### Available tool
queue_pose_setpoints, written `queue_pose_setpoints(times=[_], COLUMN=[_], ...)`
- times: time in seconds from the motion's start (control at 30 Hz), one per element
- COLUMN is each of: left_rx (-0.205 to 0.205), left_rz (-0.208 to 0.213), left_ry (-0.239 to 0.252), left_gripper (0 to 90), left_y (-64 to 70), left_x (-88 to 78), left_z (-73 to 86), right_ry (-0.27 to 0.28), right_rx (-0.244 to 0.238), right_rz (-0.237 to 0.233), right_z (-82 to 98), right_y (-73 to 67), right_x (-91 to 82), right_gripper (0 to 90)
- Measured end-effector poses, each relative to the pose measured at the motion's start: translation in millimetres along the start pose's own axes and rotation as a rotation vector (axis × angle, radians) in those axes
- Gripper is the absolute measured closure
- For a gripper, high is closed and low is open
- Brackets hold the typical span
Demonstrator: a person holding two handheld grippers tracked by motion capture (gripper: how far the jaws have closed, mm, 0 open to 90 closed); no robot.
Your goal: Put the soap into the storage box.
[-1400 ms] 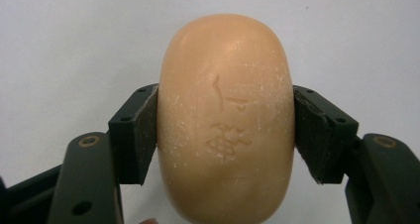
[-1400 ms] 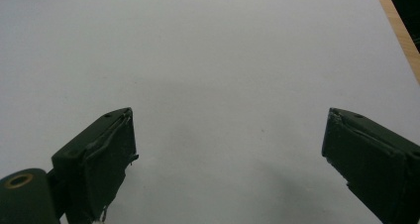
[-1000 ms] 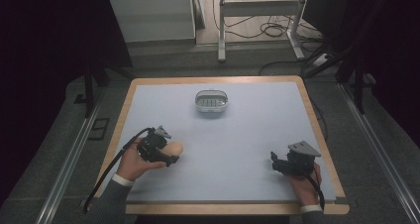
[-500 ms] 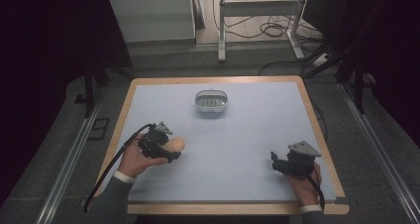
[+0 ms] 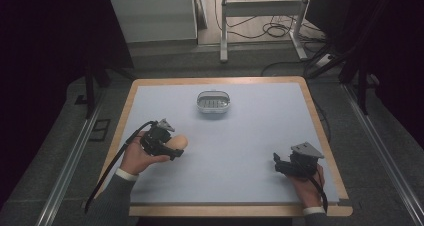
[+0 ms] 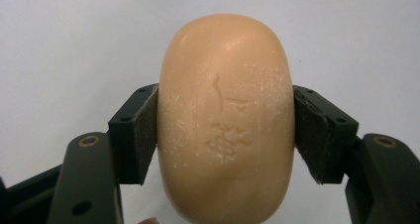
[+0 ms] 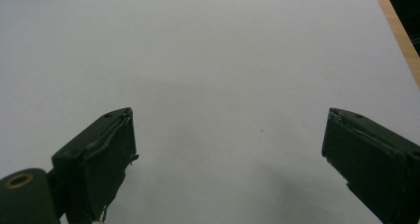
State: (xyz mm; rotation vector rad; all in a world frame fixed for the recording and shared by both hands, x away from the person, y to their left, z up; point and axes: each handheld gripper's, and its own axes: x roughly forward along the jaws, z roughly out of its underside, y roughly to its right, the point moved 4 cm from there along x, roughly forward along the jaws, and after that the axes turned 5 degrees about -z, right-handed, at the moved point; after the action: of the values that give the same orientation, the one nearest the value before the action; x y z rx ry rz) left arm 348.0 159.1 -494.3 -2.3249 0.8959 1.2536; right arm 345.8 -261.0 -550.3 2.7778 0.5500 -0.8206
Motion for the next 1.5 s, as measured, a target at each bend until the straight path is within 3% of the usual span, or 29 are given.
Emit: queue_pose_setpoints(times=[0.93, 1.3, 1.5], left_rx=[-0.001, 0.009, 0.007], left_rz=[-0.010, -0.008, -0.007], left_ry=[-0.015, -0.007, -0.016], left_gripper=[32.6, 32.6, 32.6], left_y=[-12.8, -12.9, -14.1], left_x=[6.2, 9.3, 13.0], left_z=[-24.7, -41.5, -42.6], right_ry=[-0.005, -0.007, -0.005], right_rx=[-0.005, -0.006, -0.004], right_rz=[0.002, 0.001, 0.000], right_z=[0.1, 0.1, 0.1], right_y=[-0.5, -0.7, -0.6], right_x=[0.3, 0.6, 0.4], right_gripper=[6.5, 6.5, 6.5])
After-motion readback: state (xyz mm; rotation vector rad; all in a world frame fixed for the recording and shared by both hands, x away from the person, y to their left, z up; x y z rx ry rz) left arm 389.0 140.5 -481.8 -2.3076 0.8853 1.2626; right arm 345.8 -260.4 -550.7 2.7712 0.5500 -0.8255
